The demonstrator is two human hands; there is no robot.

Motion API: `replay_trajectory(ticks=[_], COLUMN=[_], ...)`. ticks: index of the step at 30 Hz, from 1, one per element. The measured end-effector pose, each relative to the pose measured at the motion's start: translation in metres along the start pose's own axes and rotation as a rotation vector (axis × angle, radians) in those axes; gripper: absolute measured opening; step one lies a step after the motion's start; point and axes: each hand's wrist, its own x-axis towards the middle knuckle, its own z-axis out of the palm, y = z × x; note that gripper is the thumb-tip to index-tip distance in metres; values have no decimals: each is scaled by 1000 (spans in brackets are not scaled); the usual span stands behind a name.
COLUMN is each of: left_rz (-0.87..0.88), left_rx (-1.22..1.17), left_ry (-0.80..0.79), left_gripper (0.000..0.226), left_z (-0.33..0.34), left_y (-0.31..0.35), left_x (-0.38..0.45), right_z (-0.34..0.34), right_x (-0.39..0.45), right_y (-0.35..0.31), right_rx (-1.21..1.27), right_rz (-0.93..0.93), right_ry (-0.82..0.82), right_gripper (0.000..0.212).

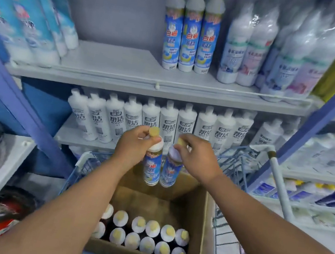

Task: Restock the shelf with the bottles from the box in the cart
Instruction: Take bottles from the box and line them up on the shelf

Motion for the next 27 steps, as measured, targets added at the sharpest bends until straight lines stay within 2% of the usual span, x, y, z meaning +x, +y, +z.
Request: replay_trajectory(ticks=[9, 16, 23, 27], left_rz=[163, 268, 358, 372], left_rx=[-20, -129, -113, -160], left_ry=[137, 205, 209, 161], left_gripper=[12, 16, 16, 22], left_z=[-15, -15, -29, -41], left_y=[90, 143, 186, 208], left_x=[0, 15, 44, 69], right_z=[-66, -107, -131, -146], right_x=[32, 62, 102, 127], right_y=[-45, -63, -88, -103], right_rx=[54, 71, 174, 231], right_rz=[-154, -221, -212, -219], right_ry=[102, 122, 225, 269], right_gripper=[28, 26, 23, 21])
